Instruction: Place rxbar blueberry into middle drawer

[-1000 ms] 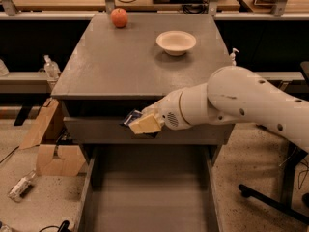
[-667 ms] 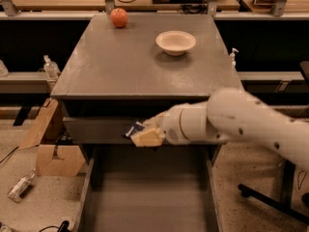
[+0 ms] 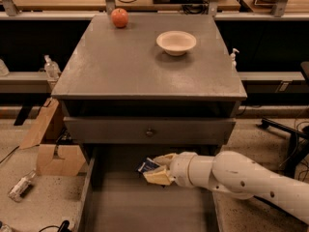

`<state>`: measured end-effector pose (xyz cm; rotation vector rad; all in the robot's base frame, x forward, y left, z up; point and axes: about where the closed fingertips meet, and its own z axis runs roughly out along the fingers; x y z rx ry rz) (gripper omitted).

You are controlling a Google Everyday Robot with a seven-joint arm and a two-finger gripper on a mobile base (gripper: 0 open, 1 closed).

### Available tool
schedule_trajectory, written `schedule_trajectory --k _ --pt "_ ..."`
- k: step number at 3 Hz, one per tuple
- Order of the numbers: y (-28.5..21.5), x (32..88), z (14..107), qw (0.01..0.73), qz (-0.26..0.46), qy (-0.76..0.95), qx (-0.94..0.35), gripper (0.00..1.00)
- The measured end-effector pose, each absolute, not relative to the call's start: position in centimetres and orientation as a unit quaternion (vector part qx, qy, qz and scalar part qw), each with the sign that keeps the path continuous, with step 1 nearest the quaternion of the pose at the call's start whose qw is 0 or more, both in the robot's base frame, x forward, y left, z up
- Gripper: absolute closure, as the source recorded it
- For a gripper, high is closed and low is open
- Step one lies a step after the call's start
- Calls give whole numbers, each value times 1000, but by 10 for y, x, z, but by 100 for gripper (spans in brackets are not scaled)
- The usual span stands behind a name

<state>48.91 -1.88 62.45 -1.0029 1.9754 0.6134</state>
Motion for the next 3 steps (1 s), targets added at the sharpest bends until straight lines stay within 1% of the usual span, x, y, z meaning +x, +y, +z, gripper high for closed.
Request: schedule_trajectory --k 1,2,3 --pt "-28 498 562 397 272 788 -384 100" --pt "-28 512 489 357 312 802 -363 97" --pt "-26 509 494 360 311 800 -365 73"
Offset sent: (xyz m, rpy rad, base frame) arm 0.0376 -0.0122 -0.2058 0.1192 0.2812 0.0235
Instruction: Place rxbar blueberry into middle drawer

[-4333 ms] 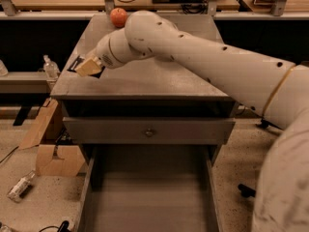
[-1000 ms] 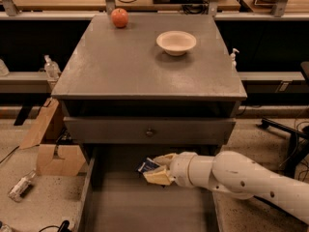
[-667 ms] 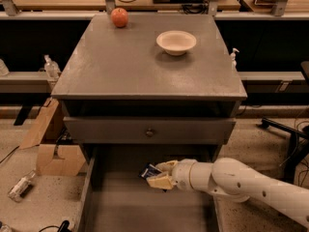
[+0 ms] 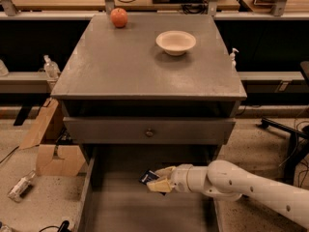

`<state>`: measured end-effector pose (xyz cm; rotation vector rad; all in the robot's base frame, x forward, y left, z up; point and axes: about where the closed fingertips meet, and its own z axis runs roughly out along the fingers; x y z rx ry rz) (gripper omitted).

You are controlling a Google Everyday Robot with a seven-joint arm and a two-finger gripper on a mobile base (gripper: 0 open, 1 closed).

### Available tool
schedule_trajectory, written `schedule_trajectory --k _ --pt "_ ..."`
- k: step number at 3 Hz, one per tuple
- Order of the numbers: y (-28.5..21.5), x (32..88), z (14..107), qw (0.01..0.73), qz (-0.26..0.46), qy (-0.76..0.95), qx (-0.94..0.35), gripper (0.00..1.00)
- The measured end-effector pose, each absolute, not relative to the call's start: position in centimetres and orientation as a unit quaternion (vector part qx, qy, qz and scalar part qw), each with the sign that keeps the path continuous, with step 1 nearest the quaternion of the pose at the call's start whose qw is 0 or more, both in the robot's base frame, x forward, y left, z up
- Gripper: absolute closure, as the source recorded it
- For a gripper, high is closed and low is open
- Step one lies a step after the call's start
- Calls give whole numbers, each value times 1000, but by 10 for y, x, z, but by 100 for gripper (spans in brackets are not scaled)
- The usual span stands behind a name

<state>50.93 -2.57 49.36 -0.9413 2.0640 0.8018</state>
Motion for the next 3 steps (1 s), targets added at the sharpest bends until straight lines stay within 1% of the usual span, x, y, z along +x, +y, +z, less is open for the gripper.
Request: schedule_trajectory --k 1,3 --pt "-24 509 492 359 312 800 -365 51" --pt "-21 508 492 357 315 799 -367 4"
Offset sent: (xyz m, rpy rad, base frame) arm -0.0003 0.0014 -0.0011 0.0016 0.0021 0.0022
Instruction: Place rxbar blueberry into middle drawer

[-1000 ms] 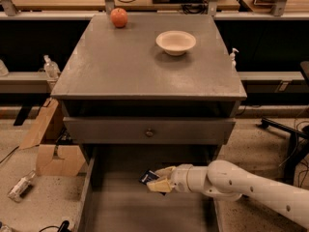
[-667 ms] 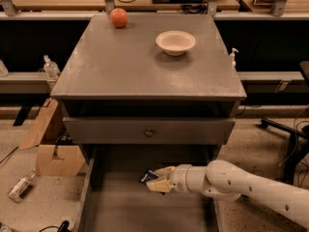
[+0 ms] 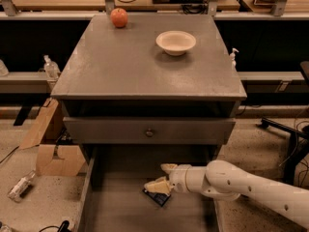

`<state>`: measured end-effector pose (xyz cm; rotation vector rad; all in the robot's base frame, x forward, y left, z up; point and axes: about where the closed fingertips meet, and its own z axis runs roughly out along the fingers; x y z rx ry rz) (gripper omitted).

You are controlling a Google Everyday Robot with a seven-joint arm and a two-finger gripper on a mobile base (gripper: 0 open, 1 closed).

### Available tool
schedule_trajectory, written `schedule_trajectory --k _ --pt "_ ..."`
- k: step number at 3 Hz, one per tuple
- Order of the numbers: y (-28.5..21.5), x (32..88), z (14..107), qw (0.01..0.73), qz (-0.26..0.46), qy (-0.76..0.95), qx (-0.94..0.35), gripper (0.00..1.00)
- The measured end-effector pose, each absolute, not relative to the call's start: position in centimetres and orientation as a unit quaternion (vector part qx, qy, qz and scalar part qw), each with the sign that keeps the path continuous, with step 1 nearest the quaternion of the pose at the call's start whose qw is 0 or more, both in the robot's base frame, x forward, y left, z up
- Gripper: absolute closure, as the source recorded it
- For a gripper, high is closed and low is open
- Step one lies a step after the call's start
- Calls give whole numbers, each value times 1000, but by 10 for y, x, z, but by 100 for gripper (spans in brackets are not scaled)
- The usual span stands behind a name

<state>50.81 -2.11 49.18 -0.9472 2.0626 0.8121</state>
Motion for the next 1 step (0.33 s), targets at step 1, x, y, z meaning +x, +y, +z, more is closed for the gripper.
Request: schedule_trajectory --k 1 --pt "-20 508 492 357 315 799 -367 0"
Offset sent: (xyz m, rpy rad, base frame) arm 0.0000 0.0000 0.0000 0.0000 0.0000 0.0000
